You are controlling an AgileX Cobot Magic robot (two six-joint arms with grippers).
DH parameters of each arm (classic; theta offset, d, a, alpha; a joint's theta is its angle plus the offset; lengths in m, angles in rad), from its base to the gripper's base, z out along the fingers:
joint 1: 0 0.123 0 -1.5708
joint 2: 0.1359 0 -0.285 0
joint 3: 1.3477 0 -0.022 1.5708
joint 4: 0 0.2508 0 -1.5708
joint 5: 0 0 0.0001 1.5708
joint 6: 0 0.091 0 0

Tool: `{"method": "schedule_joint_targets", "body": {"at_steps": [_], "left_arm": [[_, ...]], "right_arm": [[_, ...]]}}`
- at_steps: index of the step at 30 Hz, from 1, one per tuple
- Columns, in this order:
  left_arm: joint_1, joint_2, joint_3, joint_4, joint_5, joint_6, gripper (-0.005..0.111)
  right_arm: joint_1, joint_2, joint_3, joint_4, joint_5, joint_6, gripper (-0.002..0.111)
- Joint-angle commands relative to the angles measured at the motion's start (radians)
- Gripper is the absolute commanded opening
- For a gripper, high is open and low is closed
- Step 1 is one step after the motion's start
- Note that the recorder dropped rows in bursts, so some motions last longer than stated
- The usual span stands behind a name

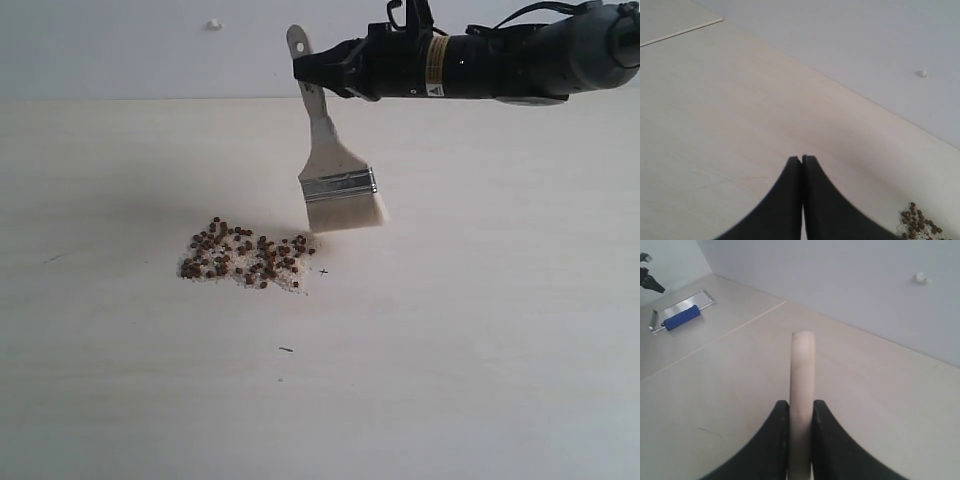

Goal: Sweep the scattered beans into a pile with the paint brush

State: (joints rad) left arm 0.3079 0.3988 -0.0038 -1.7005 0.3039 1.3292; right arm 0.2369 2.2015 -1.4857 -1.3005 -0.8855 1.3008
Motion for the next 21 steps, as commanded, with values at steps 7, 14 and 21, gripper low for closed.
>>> {"method": "schedule_joint_targets", "body": {"at_steps": [7, 14, 21], "left_arm": [[0.003, -0.004, 0.004, -0.006, 0.003, 0.001, 0.000], [0.003, -0.004, 0.004, -0.006, 0.003, 0.001, 0.000], [0.003, -0.004, 0.004, -0.006, 0.003, 0.001, 0.000]], "right_arm": [[-0.009, -0.024, 0.002, 0.018, 0.038, -0.025, 0.000], [-0.005, -0.002, 0.002, 0.047, 0.044, -0.052, 0.000], [0.019, -0.002, 0.002, 0.047, 0.040, -0.062, 0.000]]}}
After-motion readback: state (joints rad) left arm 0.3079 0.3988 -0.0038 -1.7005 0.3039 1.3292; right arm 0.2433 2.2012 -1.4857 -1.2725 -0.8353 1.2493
